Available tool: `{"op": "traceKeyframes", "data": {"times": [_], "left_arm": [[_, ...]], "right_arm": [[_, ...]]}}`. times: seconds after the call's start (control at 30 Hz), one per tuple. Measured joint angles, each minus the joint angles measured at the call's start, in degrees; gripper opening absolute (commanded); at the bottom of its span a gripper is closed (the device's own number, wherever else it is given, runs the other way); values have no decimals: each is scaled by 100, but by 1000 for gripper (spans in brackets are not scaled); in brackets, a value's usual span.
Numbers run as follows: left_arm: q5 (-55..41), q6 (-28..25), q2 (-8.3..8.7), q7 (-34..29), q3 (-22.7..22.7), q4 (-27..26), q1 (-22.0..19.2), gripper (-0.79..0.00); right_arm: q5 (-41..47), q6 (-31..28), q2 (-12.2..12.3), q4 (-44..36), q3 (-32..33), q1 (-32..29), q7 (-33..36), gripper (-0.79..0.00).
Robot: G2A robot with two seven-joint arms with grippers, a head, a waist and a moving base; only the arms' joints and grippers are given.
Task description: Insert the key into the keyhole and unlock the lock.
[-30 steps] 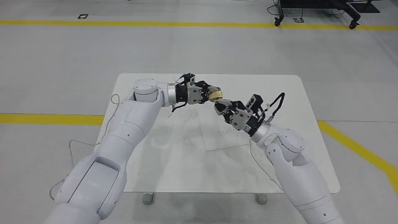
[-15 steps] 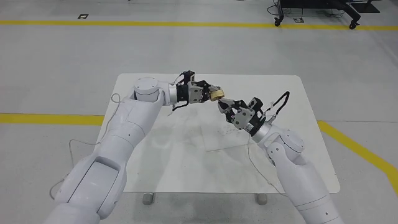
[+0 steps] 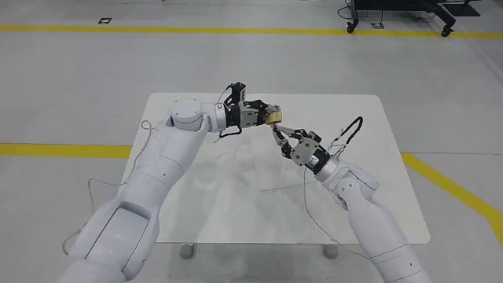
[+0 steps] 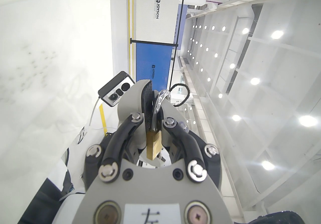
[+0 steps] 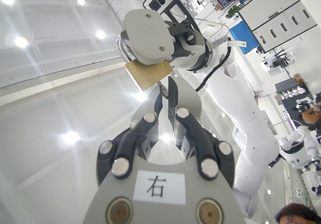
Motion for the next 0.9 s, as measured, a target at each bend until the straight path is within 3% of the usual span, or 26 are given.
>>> {"op": "traceKeyframes", "data": {"times": [0.03, 0.13, 0.17, 0.2, 0.3, 0.47, 0.67, 0.9], "left_arm": [[-3, -18, 8, 41, -24, -19, 14, -785], [62, -104, 38, 306, -99, -97, 63, -785], [132, -140, 51, 464, -117, -146, 88, -785], [199, -169, 60, 589, -126, -193, 108, -785], [480, -254, 94, 1005, -134, -395, 196, -785], [875, -231, 148, 1415, -137, -789, 370, -785], [1002, 0, 196, 1498, -198, -1087, 532, -785], [905, 272, 211, 1367, -244, -1144, 571, -785]], "right_arm": [[-49, -44, 5, -26, 19, -6, -3, -634], [-537, -280, 46, -206, 106, -31, -48, -369], [-895, -428, 72, -336, 151, -57, -104, -55], [-1209, -559, 94, -455, 185, -93, -168, 0], [-2589, -960, 179, -991, 241, -275, -523, 0], [-4623, -994, 249, -1505, 168, -411, -681, 0], [-4071, -994, 247, -1483, 171, -407, -676, 0], [-4502, -882, 292, -1474, 173, -414, -454, 0]]}}
